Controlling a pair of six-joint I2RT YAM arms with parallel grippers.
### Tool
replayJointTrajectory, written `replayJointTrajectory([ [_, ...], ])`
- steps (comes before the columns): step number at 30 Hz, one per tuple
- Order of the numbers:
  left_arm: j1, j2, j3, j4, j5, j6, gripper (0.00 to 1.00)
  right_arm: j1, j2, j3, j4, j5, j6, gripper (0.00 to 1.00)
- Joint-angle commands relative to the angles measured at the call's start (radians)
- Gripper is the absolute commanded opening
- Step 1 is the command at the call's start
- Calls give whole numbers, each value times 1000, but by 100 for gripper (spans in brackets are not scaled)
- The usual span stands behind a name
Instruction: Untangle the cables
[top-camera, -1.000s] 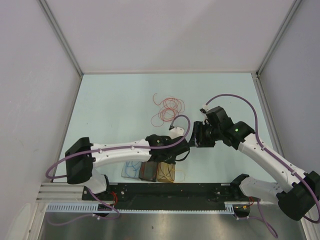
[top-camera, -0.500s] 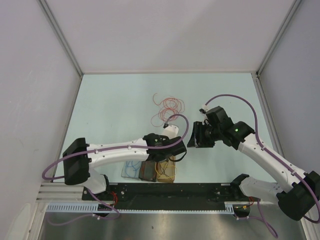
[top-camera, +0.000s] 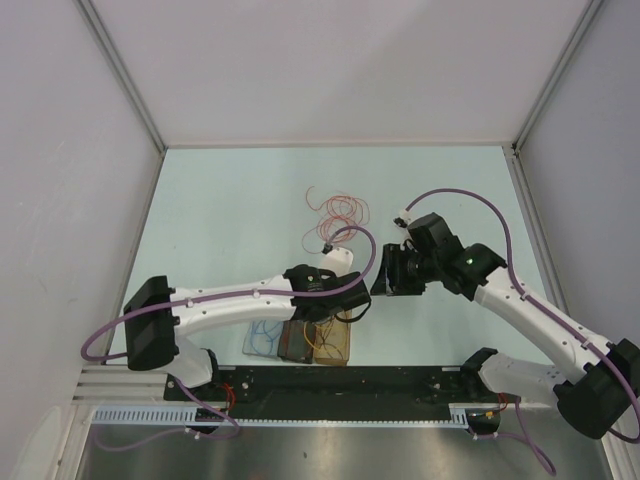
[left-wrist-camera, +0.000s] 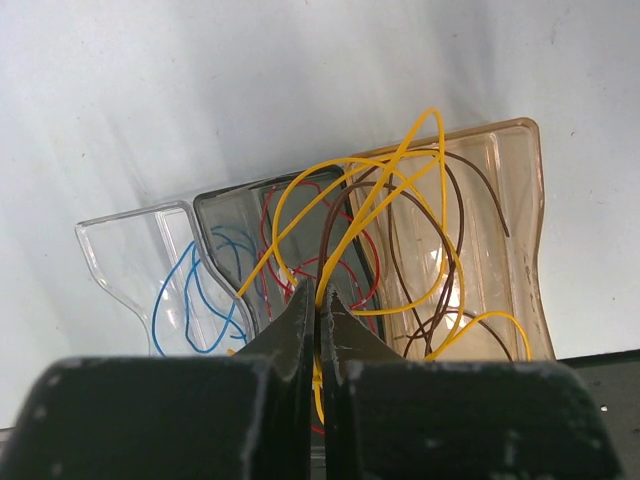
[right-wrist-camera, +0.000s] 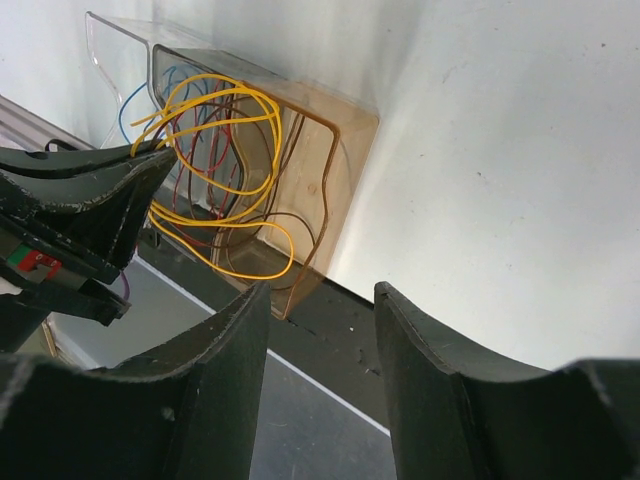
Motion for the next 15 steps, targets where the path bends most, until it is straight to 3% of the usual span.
replayJointTrajectory([
  [1, -4, 4, 41, 18, 9, -2, 0, 9, 4, 7, 32, -8, 9, 50],
  [15, -30, 93, 104, 45, 67, -31, 0, 6, -11, 7, 13, 15, -3, 50],
])
